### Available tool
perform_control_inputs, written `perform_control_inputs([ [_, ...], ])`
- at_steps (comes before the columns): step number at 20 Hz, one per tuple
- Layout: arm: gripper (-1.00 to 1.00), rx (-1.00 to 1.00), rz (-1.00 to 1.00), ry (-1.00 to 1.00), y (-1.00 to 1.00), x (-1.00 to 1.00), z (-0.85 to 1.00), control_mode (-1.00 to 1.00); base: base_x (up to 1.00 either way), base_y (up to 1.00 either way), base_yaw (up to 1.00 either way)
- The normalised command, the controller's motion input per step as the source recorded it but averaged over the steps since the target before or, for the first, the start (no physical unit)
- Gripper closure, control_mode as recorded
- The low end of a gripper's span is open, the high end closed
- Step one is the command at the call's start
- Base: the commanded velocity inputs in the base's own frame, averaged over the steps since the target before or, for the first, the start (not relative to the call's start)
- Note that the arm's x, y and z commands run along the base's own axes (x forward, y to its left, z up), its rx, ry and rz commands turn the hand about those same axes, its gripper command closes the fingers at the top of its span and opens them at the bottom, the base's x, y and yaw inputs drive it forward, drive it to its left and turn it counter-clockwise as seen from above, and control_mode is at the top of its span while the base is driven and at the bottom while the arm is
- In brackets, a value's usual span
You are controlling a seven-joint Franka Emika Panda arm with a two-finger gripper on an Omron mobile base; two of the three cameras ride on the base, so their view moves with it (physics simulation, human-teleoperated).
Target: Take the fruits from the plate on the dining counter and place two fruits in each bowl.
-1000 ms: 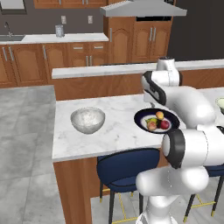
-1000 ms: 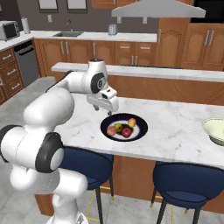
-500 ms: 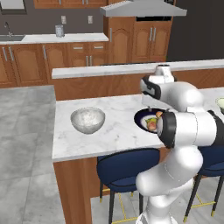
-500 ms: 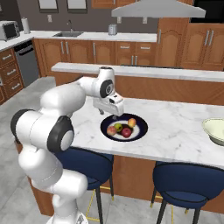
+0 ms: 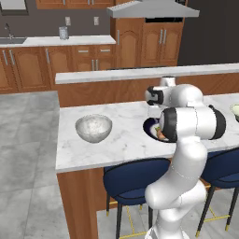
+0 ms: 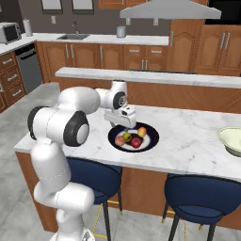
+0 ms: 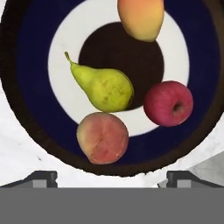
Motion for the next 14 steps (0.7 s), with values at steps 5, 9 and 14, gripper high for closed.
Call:
perform_control_inputs([
  [5, -1.00, 0.00, 0.00, 0.00, -0.01, 0.23, -0.32, -1.00, 0.00, 0.00, 0.00],
  [9, -1.00, 0.05, 0.00, 0.01, 0.00, -0.19, -0.14, -1.00, 0.00, 0.00, 0.00],
  [14, -1.00, 0.05, 0.00, 0.05, 0.10, -0.29, -0.22, -1.00, 0.00, 0.00, 0.00],
])
